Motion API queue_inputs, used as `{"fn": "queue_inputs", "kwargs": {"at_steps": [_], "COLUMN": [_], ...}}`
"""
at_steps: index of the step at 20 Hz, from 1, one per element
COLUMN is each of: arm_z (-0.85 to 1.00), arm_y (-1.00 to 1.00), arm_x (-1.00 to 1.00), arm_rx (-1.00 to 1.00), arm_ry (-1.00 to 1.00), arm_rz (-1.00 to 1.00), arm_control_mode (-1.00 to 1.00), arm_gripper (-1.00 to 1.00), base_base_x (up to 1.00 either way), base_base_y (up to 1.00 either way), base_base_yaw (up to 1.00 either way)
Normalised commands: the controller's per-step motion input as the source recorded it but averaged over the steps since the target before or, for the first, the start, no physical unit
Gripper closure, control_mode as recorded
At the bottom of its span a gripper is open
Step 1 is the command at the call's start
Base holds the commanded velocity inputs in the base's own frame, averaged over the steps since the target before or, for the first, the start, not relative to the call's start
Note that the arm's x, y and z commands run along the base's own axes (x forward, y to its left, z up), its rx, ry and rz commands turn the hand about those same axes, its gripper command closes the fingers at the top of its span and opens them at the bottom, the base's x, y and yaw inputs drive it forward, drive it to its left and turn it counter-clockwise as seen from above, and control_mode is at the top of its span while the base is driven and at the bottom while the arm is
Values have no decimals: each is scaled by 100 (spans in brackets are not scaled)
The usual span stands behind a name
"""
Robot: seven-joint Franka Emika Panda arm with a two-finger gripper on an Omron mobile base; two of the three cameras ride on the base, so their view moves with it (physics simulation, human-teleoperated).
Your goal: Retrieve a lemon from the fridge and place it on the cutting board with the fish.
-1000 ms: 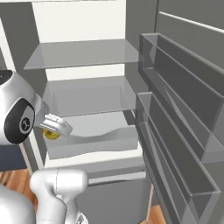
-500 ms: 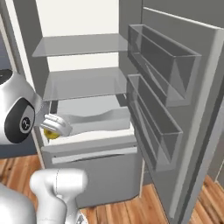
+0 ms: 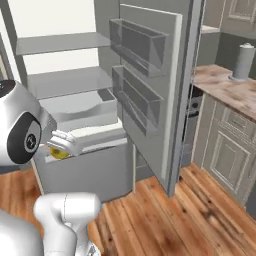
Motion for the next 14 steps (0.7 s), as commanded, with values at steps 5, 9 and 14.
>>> {"fn": "queue_inputs", "kwargs": {"at_steps": [5,9,14], "arm_z": [0,0,0], "arm_y": [0,0,0], "arm_x": [0,0,0], "arm_rx": [0,0,0], "arm_ry": [0,0,0], "arm_rz": [0,0,0], "arm_control_mode": [100,100,100], "arm_gripper": [100,100,100], "base_base_x": [-85,-81,-89], "base_base_y": [0,0,0], "base_base_yaw": [-53,-53,-51]}}
